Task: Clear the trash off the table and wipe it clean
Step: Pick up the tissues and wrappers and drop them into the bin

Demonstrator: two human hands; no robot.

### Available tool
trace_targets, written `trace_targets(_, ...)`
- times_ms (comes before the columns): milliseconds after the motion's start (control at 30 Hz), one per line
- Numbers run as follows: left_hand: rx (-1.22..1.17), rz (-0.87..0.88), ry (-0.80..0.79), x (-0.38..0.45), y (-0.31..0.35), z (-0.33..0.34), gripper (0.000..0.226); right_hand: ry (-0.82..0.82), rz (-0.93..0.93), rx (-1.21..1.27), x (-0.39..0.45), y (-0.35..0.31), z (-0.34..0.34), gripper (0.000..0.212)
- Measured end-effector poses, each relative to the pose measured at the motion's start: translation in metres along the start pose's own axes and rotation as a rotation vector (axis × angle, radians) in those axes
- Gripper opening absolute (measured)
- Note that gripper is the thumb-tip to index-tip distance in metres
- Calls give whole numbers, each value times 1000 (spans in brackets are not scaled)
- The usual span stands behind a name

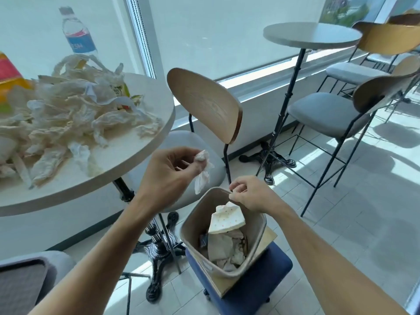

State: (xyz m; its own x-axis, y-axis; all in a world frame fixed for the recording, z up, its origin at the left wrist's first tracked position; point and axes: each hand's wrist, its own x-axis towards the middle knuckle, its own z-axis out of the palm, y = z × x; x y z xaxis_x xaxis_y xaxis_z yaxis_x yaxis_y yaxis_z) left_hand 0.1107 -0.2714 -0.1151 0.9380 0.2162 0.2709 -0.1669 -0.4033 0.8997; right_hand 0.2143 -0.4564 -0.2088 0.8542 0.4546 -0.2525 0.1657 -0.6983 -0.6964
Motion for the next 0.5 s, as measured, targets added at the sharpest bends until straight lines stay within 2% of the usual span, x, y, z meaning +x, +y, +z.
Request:
trace_targets(200,11,-211,-136,-12,-36,25,16,62,-68,99,3,-23,-20,8)
trace_targets(333,187,-329,-251,-14,-48,28,33,52,-141,106,2,-47,-32,8)
trace_targets(400,212,-339,-229,-16,-47,22,38,44,-174,110,1,-59,-35,8)
trace_targets(500,202,-301,-156,-19,-35,6,30,40,-229,141,0,-82,-37,9)
